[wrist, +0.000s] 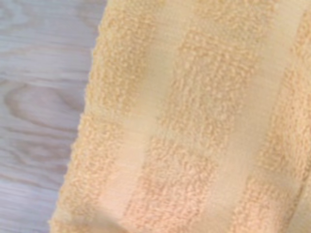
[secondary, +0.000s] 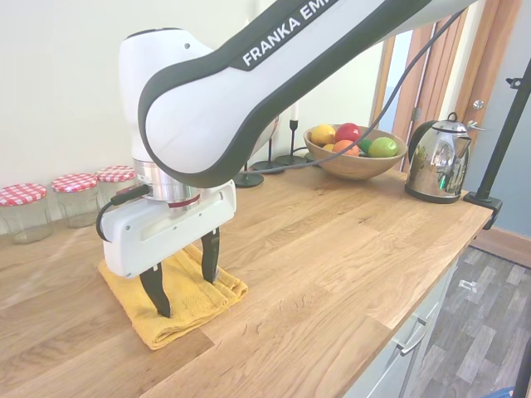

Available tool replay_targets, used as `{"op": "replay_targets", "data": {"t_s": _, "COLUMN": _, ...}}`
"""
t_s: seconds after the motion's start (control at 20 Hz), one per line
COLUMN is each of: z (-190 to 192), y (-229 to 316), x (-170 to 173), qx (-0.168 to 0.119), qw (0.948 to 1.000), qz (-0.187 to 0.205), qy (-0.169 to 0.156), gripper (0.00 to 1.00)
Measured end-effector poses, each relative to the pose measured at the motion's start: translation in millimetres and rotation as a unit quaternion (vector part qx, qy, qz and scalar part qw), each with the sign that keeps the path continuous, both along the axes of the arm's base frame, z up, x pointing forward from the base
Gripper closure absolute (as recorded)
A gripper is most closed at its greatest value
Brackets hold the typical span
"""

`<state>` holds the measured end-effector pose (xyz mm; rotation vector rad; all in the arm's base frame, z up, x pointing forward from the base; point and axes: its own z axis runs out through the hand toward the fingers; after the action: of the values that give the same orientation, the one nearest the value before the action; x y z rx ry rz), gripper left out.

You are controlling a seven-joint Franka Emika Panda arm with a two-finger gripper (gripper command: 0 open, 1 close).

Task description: Wipe the counter

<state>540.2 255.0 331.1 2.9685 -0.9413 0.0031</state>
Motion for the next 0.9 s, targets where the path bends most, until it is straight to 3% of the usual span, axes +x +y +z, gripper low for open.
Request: {"op": "replay_targets", "data": {"t_s": 0.9, "z": -4.7, "y": 2.6, "x": -0.3, "qx": 0.037, "qw": 0.9991, "qz": 0.010, "qy": -0.019, "gripper": 1.00}}
